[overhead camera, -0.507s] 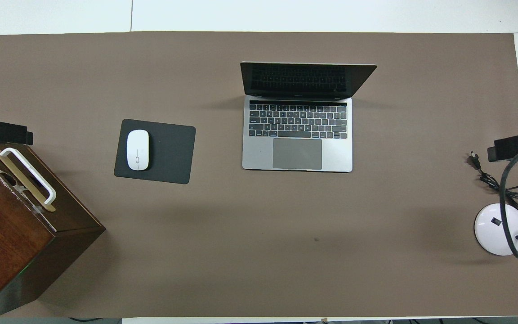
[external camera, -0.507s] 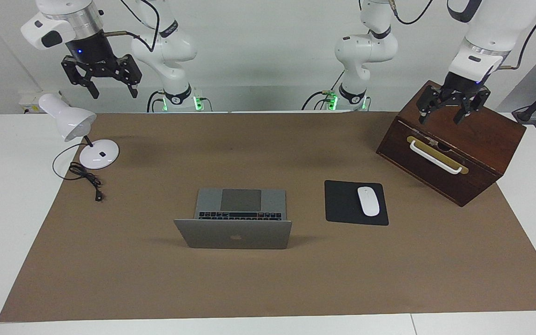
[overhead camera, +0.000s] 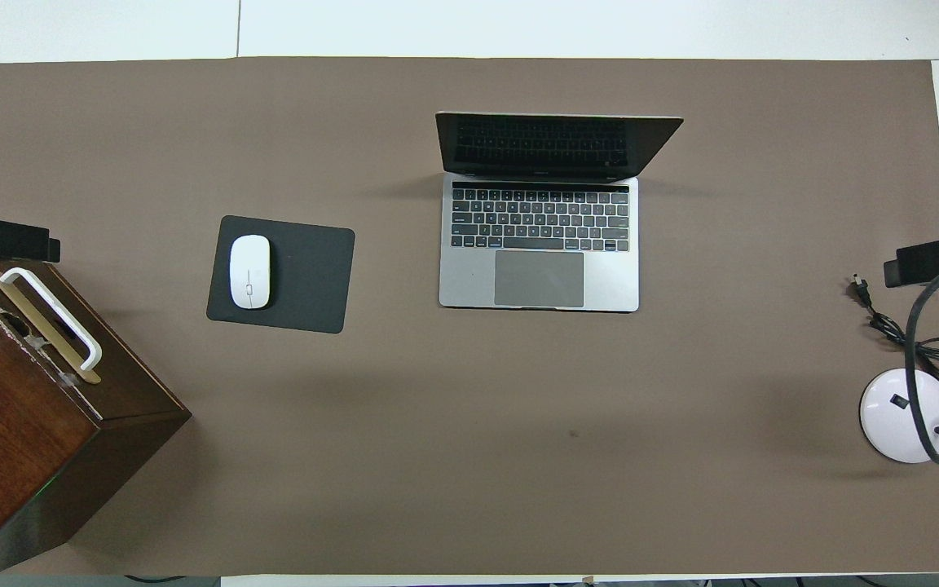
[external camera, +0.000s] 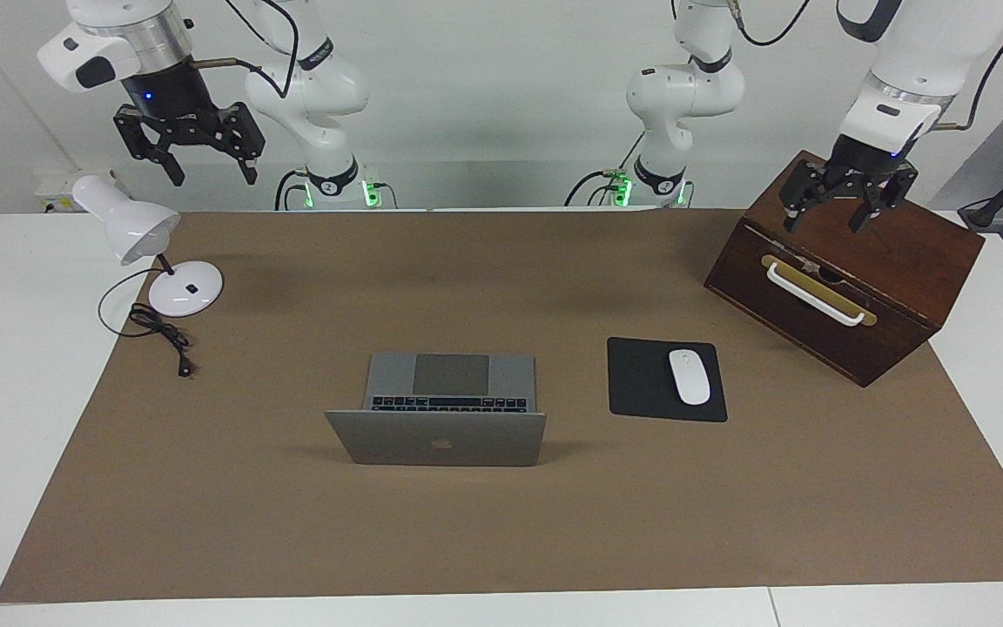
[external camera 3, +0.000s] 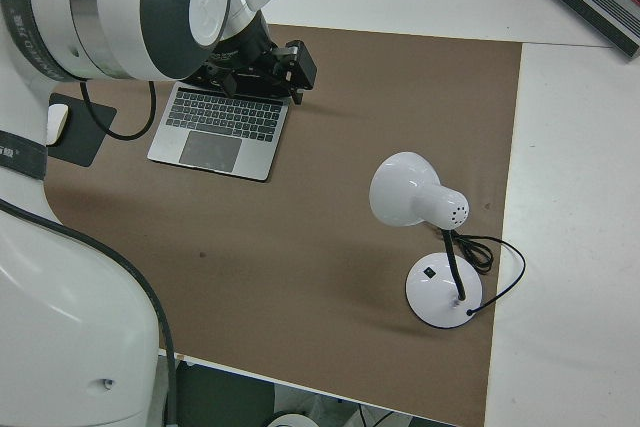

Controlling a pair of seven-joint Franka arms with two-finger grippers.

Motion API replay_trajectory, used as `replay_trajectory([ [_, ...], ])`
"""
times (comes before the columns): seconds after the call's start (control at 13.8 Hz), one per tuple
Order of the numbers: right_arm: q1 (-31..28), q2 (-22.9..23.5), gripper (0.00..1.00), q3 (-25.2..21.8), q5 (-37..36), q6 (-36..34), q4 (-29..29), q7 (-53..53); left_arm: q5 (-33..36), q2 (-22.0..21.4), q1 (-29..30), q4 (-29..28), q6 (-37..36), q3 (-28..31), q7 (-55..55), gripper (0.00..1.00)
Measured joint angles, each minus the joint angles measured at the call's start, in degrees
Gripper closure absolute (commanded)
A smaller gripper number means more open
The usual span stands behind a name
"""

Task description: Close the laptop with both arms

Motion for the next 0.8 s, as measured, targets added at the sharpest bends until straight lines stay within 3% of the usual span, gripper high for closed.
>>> replay_trajectory([
  [0.36, 0.01, 1.62, 0.0, 0.3, 0.0, 3.17, -0.52, -5.13, 0.0, 0.0, 0.0, 0.0, 0.7, -0.03, 0.0, 0.02],
  [0.43, 0.02, 2.21, 0.0, 0.68, 0.01, 3.7, -0.58, -5.56, 0.0, 0.0, 0.0, 0.0, 0.93, -0.04, 0.0, 0.13],
  [0.51, 0.05, 2.81, 0.0, 1.35, 0.01, 4.52, -0.74, -6.33, 0.0, 0.0, 0.0, 0.0, 1.08, -0.04, -0.01, 0.36],
  [0.58, 0.16, 3.4, 0.0, 2.0, 0.01, 5.67, -0.91, -7.85, 0.0, 0.0, 0.0, -0.01, 1.15, -0.04, -0.02, 0.73],
  [0.65, 0.29, 3.98, 0.0, 2.35, 0.01, 6.9, -1.05, -9.97, 0.0, 0.0, 0.0, -0.01, 1.23, -0.04, -0.16, 1.0],
  [0.8, 0.33, 5.05, 0.0, 2.35, 0.01, 9.18, -1.18, -13.75, 0.0, 0.0, 0.0, -0.01, 1.33, -0.03, -0.53, 1.0],
])
